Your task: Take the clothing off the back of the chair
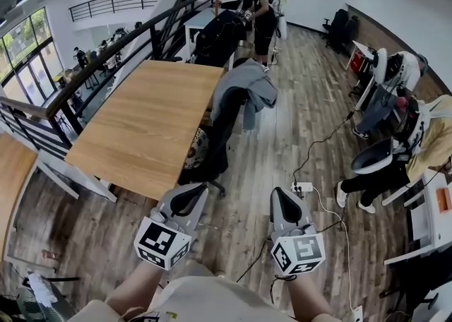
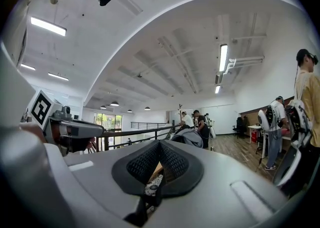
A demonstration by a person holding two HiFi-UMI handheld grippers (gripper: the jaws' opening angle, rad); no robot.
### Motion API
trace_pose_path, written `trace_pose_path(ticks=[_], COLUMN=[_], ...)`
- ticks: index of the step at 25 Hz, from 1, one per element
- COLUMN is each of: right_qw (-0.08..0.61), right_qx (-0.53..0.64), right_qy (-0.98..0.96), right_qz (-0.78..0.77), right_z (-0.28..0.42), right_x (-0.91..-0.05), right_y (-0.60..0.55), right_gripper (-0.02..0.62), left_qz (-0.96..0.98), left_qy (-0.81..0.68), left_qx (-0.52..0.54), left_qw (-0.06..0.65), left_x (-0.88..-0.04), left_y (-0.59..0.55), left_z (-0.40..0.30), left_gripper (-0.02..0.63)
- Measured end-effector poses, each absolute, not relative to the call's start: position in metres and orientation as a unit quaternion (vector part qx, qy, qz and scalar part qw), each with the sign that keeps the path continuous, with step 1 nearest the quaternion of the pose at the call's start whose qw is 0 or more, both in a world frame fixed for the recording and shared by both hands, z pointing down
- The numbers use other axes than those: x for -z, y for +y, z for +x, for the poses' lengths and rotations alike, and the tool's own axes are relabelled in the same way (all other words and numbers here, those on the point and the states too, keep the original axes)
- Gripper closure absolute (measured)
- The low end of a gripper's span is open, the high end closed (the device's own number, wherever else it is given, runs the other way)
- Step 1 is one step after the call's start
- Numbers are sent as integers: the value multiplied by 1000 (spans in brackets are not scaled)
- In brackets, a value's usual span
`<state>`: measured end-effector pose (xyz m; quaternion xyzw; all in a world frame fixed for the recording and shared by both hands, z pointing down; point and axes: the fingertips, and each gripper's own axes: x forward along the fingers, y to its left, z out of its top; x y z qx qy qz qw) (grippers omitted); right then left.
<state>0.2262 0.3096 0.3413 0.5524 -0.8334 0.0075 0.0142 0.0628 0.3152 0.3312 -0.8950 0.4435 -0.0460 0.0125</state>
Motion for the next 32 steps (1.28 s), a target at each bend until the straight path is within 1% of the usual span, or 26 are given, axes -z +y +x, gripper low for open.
trace_pose_path(ticks=[9,16,25,32], right_qw=[3,16,28,41], right_qx=[-10,-2,2,-1], right_qy=[-830,-833,-830,-824], right_qz=[558,553,557,565], right_z=[236,222,204,187], right_x=[-344,-353,-355,-361], right_y=[308,269,190,107], right_gripper=[594,594,594,594], left_qz=[-890,-884,-891,-898], left_qy=[452,464,450,438], left_qx=[51,49,50,47], left_qw=[19,21,18,16], left_x=[-332,-340,-343,-349], left_y=[313,275,188,95], left_z=[59,43,28,13], left_gripper=[604,604,603,601])
